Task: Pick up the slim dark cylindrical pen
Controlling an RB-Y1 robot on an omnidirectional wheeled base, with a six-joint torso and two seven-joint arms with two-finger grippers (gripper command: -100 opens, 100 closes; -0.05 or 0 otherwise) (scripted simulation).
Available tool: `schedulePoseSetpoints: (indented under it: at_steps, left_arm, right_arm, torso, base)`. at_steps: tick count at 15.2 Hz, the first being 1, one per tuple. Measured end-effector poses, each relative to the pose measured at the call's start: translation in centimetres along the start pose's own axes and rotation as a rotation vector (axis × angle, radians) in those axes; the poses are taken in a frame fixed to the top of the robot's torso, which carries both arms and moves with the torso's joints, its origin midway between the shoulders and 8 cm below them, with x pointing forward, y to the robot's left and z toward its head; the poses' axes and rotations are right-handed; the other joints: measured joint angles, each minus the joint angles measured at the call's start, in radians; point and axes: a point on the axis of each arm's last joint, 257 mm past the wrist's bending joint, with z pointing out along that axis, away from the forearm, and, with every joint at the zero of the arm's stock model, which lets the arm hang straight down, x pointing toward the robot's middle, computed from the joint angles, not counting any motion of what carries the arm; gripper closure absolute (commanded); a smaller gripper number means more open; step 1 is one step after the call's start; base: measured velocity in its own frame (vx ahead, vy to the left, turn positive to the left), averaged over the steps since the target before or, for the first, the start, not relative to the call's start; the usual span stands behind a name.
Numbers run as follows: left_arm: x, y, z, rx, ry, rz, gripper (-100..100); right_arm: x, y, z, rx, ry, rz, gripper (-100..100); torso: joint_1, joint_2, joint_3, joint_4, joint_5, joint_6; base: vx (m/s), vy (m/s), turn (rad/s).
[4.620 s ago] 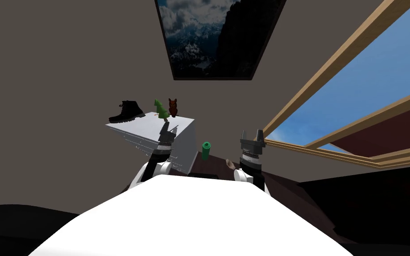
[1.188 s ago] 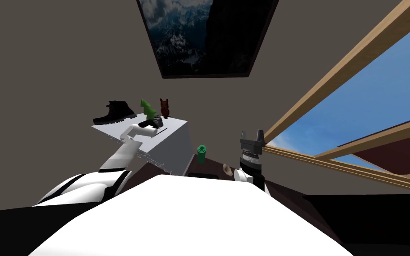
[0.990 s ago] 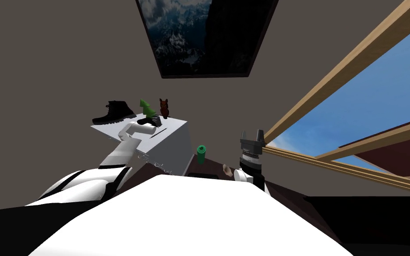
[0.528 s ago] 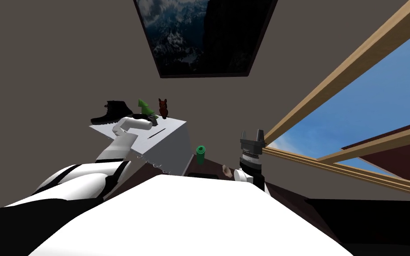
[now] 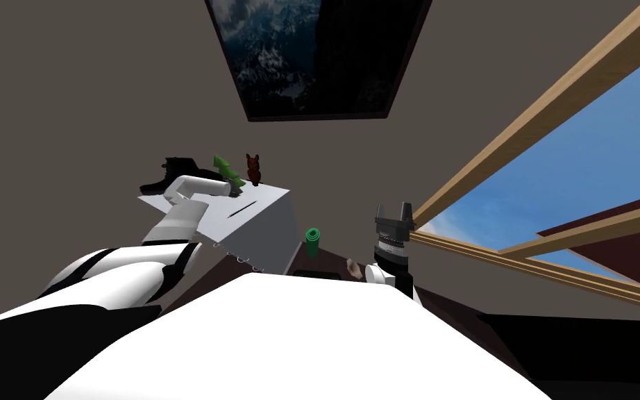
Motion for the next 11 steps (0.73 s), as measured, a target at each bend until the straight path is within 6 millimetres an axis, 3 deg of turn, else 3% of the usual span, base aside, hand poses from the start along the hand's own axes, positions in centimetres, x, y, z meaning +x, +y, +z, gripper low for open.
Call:
schedulePoseSetpoints:
  at_steps: [11]
  left_arm:
    - [-4.5,1.0,-0.5,-0.185,-0.109,-0.142,-100]
  right_arm:
    - [0.0,0.0,0.0,0.0,0.0,0.0,0]
  torso:
    - [0.0,0.0,0.0,0.0,0.0,0.0]
  base:
    - [0.019,-0.025,0.014]
